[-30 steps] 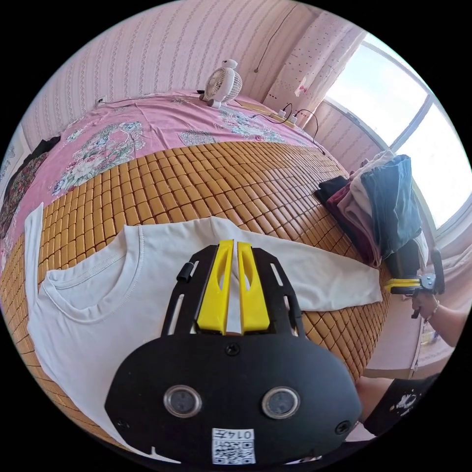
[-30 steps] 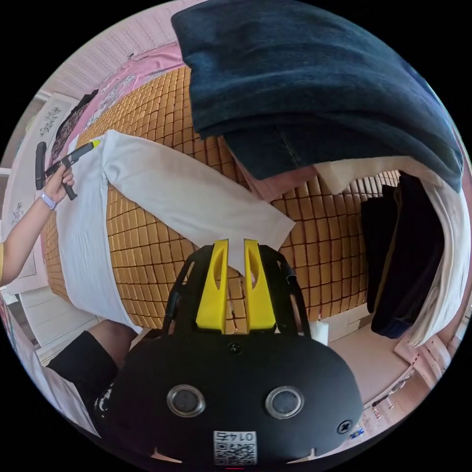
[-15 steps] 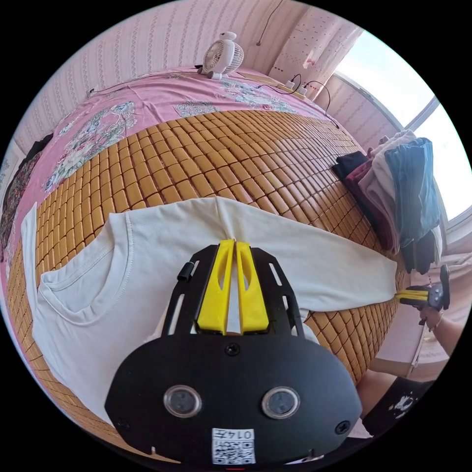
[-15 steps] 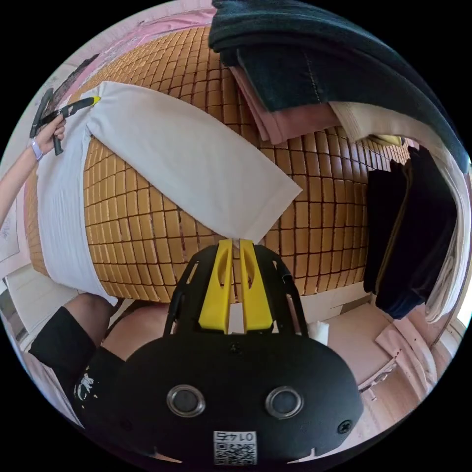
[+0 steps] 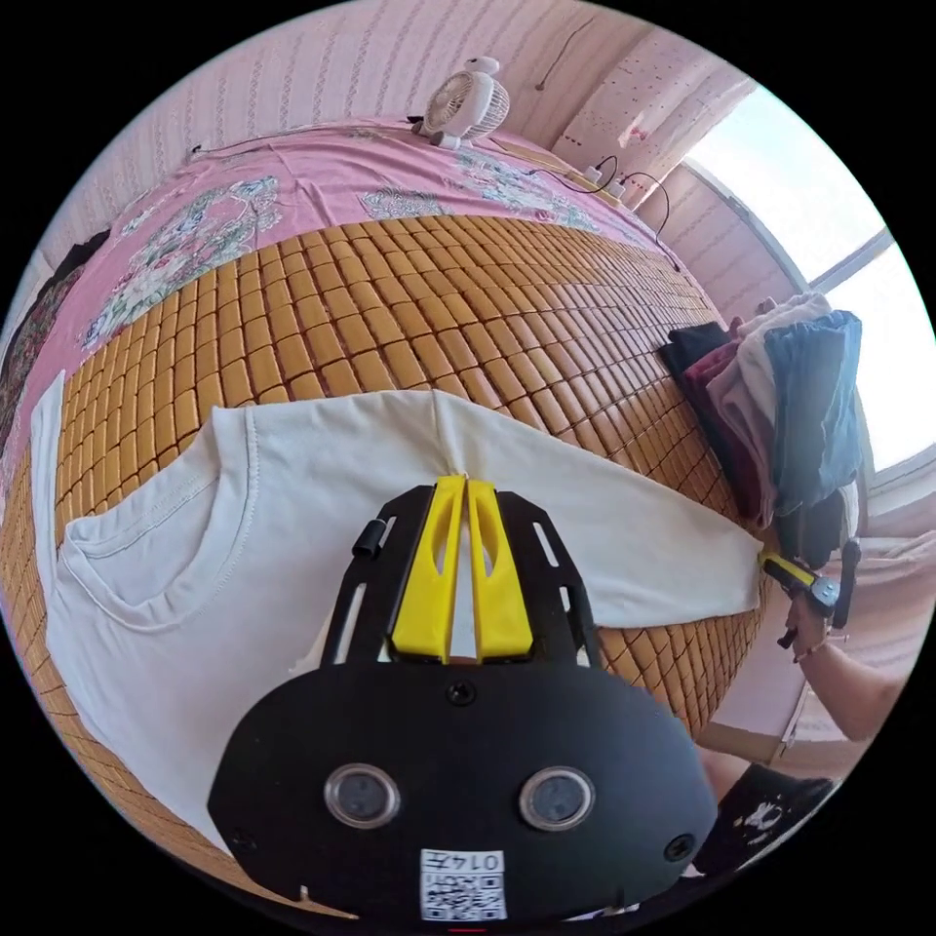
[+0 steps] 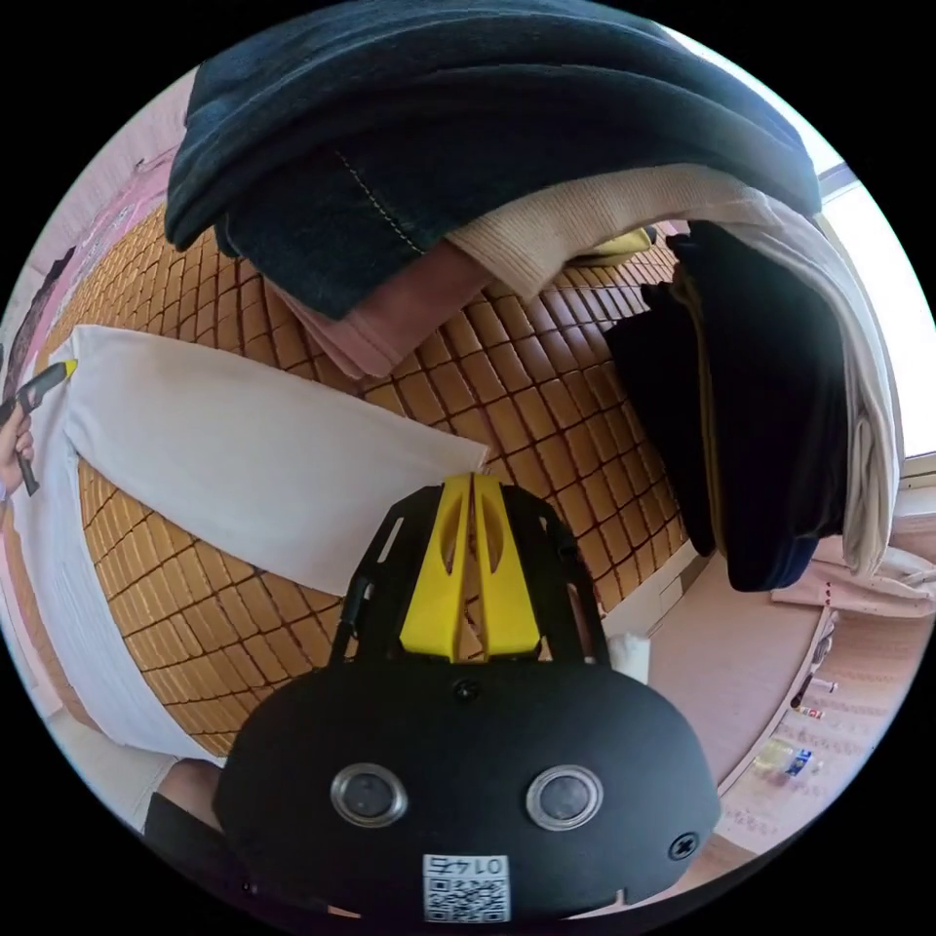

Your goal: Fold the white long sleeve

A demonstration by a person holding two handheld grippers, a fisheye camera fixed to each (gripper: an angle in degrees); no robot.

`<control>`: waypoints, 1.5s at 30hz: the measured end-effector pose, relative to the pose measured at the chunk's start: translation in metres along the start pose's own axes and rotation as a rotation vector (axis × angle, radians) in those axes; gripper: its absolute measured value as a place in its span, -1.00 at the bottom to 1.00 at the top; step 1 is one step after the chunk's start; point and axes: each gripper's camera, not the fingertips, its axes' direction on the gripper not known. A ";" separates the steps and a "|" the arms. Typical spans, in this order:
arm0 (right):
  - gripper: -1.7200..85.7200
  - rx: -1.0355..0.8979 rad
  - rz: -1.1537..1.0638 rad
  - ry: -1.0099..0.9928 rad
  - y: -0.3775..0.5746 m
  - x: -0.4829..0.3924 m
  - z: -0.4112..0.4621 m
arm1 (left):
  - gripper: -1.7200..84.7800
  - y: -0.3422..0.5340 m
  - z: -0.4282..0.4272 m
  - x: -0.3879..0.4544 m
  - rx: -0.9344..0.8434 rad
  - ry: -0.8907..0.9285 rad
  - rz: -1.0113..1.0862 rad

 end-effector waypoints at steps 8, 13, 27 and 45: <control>-0.97 -0.036 0.007 0.002 -0.005 -0.008 0.011 | -0.98 0.031 0.004 -0.028 0.000 0.041 -0.071; -0.98 -0.061 0.005 -0.033 0.009 -0.015 -0.002 | -0.98 0.088 -0.039 -0.052 0.134 0.122 -0.145; -0.96 0.122 -0.715 -0.337 0.010 -0.240 -0.081 | -0.98 0.386 -0.154 -0.149 0.172 -0.246 -0.553; -0.74 0.012 -0.781 -0.603 -0.120 -0.779 -0.075 | -0.87 0.542 -0.138 -0.228 0.211 -0.162 -0.585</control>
